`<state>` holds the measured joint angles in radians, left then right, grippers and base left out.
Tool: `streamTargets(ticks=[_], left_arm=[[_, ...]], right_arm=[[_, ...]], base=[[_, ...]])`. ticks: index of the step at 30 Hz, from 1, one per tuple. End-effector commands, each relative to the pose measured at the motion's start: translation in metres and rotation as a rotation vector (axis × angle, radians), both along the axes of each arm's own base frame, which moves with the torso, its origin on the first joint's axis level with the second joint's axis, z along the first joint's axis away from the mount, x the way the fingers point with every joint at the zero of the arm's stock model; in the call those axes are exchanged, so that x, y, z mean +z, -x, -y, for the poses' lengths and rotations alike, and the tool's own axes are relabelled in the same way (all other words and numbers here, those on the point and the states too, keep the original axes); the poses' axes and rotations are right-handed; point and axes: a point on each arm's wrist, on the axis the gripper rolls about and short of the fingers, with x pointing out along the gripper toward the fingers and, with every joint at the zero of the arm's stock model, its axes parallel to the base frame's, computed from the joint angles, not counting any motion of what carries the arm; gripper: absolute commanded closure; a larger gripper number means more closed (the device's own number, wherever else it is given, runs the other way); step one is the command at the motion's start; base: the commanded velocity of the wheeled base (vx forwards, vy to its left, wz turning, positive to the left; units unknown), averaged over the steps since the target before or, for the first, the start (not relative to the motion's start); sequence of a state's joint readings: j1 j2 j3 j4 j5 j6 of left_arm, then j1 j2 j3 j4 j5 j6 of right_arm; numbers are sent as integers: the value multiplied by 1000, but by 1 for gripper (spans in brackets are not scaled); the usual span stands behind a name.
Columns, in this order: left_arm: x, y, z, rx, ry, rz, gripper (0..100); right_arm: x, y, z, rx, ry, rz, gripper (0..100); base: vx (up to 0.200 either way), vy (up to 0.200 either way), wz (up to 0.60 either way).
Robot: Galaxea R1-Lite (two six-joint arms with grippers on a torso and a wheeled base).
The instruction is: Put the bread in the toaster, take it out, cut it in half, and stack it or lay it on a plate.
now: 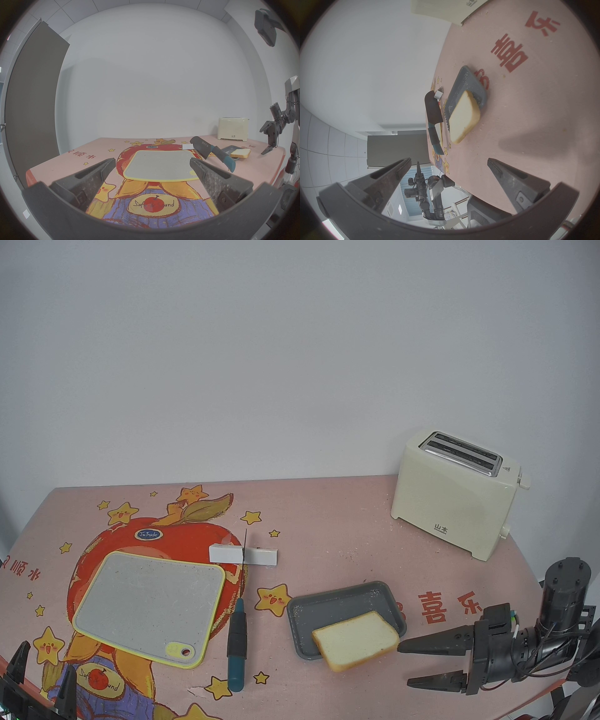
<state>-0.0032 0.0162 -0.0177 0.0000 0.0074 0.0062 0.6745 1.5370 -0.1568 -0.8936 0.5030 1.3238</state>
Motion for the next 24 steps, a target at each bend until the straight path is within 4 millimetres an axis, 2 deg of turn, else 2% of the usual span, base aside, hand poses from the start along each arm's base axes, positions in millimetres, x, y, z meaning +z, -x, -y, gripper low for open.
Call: streamTargets(ticks=[1,10,19,24], left_arm=[[-5,0,0,0,0,-6,0],[-5,0,0,2,0,-6,0],[-5,0,0,0,0,-6,0],[-5,0,0,0,-2,-6,0]], right_arm=[[-13,-11,-10,-5,20,-48,0],[-23,-22,-19,-5,24,-59,0],[-12,-31,-26,-49,-75,-78,0],[-15,-38,-25,-85,-98,-98,0]], base=[[0,0,0],[0,0,0],[0,0,0],[0,0,0]])
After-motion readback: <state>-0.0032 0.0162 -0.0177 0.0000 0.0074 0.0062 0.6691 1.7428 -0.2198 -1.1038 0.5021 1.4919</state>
